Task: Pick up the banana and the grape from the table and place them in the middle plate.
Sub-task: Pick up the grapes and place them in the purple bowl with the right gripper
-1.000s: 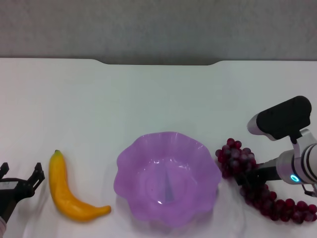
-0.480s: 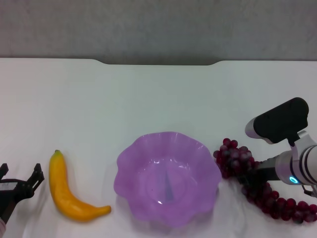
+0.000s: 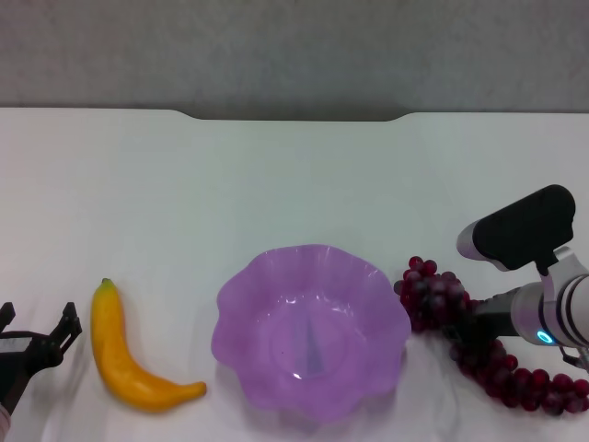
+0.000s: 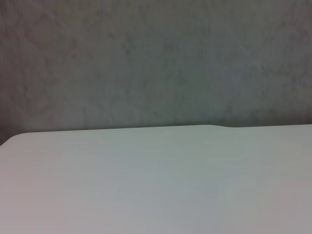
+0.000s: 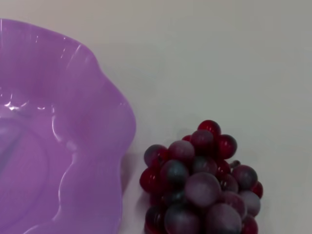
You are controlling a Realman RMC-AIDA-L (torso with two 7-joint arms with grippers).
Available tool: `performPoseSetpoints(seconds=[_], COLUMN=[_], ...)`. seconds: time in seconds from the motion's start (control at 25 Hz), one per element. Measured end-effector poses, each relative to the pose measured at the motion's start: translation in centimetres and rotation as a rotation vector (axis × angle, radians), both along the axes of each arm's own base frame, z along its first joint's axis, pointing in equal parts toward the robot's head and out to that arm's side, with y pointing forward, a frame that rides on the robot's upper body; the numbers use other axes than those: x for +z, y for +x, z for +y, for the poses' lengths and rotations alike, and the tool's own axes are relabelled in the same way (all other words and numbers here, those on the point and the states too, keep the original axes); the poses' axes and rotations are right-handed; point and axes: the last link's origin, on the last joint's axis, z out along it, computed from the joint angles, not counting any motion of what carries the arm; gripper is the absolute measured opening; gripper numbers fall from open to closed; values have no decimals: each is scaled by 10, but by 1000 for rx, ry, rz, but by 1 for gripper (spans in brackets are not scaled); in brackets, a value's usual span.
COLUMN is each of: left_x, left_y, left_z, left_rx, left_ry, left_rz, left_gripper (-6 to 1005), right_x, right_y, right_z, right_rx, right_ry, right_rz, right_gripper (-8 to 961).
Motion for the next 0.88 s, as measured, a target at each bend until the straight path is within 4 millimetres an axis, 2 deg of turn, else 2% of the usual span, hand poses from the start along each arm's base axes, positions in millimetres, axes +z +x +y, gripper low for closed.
performPoseSetpoints(seconds=[0.88], left_x=[0], left_y=[1], left_z=[1], left_rx=[-2], left_ry=[-1], left_rz=[1], left_gripper=[891], right_x=[-1], right_y=[4], right_z=[-1], right_rx=[-9], right_ry=[6], right_rz=[9], right_gripper=[422])
